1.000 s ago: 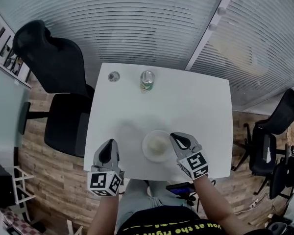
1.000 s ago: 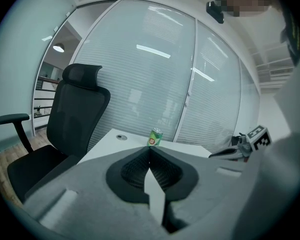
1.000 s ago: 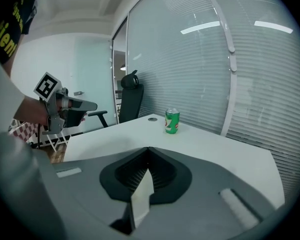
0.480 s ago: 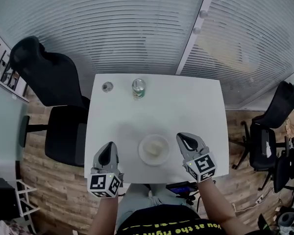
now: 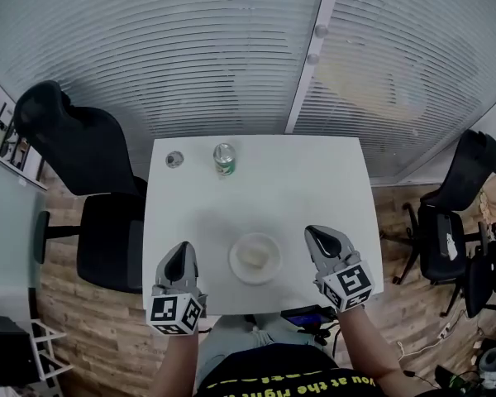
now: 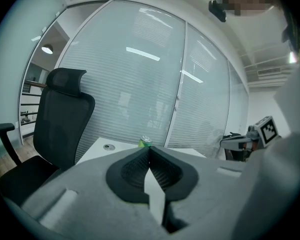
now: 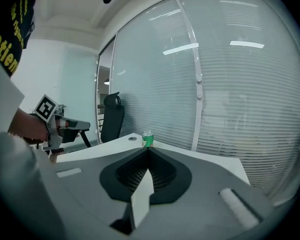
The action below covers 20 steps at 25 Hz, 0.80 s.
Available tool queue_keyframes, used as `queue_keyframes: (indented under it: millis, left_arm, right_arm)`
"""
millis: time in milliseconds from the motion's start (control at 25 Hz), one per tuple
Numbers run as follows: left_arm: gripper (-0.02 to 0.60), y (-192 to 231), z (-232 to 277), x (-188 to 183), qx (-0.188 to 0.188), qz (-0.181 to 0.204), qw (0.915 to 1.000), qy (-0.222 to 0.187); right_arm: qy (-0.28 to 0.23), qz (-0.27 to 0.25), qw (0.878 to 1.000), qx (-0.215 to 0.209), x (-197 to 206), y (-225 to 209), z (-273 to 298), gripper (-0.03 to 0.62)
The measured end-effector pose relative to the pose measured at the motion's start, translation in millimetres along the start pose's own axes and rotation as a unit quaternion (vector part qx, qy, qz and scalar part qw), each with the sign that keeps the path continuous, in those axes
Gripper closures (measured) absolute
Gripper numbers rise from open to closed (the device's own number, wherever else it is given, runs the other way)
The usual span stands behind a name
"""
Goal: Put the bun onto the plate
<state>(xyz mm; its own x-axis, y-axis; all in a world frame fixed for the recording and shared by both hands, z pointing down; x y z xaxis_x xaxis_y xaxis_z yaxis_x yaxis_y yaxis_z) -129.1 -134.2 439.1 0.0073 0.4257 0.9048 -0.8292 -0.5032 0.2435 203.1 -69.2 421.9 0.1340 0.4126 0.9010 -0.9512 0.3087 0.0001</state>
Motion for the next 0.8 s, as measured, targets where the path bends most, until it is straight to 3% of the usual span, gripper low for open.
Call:
queue_keyframes:
  millis: [800]
  left_arm:
    - [0.581,-22,-9,-6,0.015,0.013,0.9998,-0.01]
  right_arm:
    - [-0.061,0.035,0.996,0.051,-10,-19,-60,0.587]
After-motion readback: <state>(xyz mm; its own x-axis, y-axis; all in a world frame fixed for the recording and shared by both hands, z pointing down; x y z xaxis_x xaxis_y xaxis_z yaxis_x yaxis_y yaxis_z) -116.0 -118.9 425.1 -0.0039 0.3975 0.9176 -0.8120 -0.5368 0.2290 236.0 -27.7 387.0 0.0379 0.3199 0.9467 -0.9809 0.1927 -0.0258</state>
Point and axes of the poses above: the fingertips, and each gripper's own axes: z forward along the fingers, y to its left, x out of its underside, the point moved 9 cm from there along -z, backward along the fingers, and after that the axes turned 6 degrees about y, right-handed, at the moved point
